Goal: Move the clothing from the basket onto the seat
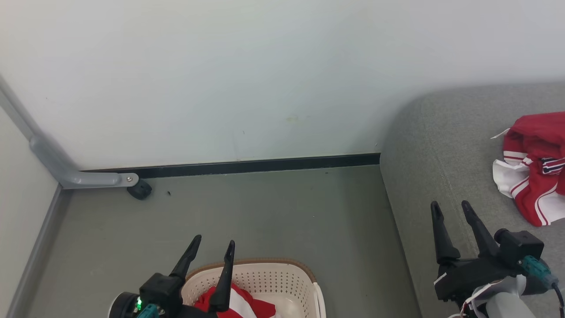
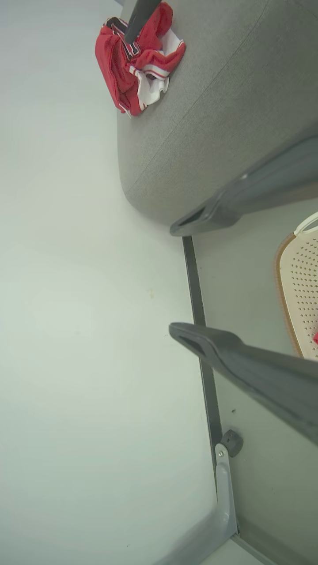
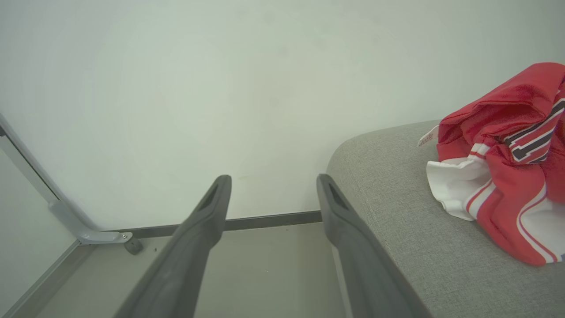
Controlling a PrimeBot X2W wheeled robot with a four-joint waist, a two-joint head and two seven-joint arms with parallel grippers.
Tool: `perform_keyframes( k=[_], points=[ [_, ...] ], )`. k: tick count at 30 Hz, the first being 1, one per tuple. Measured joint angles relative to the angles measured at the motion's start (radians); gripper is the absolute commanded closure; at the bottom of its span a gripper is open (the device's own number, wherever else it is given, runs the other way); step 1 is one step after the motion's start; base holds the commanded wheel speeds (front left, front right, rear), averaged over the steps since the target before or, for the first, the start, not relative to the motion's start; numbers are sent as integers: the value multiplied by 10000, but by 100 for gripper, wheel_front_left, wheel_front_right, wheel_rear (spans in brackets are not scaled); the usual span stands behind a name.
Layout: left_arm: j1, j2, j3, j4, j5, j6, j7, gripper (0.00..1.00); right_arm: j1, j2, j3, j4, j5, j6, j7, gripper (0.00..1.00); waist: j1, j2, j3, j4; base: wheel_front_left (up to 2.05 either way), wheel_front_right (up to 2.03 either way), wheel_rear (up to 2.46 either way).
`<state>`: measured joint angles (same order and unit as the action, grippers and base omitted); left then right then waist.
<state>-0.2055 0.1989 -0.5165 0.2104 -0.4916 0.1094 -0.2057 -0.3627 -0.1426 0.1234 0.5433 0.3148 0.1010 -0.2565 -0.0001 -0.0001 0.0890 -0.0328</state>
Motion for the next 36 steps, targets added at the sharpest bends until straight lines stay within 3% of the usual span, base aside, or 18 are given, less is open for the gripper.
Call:
perform_keyframes(
  k=[18, 36],
  points=[
    [958, 105, 1546, 370, -52, 138, -249, 0, 1668, 63, 203, -1275, -431, -104, 0, 0, 1, 1, -369, 100, 0, 0, 0],
    [1525, -405, 2276, 443, 219, 140, -339, 0, 2530, -6, 128, -2278, -447, -372, 0, 0, 1, 1, -547, 214, 0, 0, 0]
  ],
)
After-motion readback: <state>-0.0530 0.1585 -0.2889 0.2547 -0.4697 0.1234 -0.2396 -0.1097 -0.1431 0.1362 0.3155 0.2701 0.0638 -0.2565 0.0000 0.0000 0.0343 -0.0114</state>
